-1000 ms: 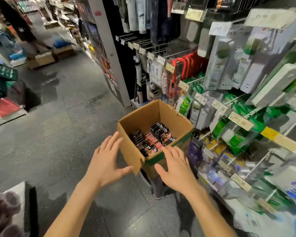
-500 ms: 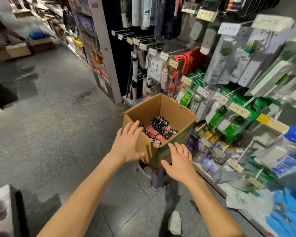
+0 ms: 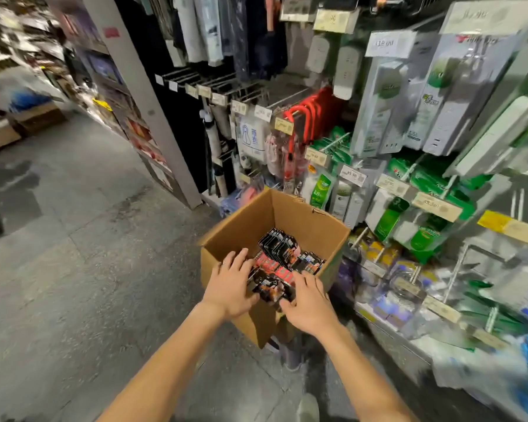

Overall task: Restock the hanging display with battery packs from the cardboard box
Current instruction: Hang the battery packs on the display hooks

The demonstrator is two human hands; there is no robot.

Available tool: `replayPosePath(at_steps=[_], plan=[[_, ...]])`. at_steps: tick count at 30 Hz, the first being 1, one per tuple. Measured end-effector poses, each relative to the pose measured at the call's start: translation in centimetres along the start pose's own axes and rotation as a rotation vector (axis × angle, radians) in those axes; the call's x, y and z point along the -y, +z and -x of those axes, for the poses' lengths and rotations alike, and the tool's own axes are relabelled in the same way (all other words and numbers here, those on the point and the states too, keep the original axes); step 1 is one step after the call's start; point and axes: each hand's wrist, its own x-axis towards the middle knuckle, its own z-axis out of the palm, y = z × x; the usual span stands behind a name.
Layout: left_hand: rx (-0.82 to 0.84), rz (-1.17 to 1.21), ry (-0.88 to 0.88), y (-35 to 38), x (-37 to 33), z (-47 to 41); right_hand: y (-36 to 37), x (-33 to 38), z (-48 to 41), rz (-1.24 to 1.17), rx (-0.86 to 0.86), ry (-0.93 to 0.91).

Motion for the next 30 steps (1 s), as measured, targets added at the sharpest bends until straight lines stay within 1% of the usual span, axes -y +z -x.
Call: replayPosePath(at_steps=[3, 8, 13, 17, 21, 24, 27, 30], plan=[[0.034, 0.019, -0.002, 0.1, 0.3, -4.0, -0.4, -0.3, -2.8, -0.099, 0.017, 0.050], [0.130, 0.034, 0.031, 1.3, 0.5, -10.6, 0.2, -0.8, -7.2, -0.216, -0.010, 0.120], [0.290, 0.024, 0.110, 4.1, 1.3, -17.6, 1.6, -0.5, -11.6, -0.084, -0.054, 0.268], [0.341, 0.049, 0.187, 6.3, 1.8, -24.4, 2.4, -0.2, -15.9, -0.118, -0.082, 0.361], [0.402, 0.057, 0.259, 9.6, 2.1, -30.5, 5.5, -0.3, -19.9, -0.161, -0.184, 0.500], [0.418, 0.101, 0.287, 12.6, 2.4, -34.0, 7.9, -0.9, -22.4, -0.246, -0.122, 0.640], [0.422, 0.117, 0.325, 15.3, 2.1, -36.6, 10.0, -2.0, -24.1, -0.311, -0.159, 0.719], [0.381, 0.147, 0.266, 17.4, 1.3, -37.5, 11.6, -3.1, -24.8, -0.338, -0.211, 0.770]])
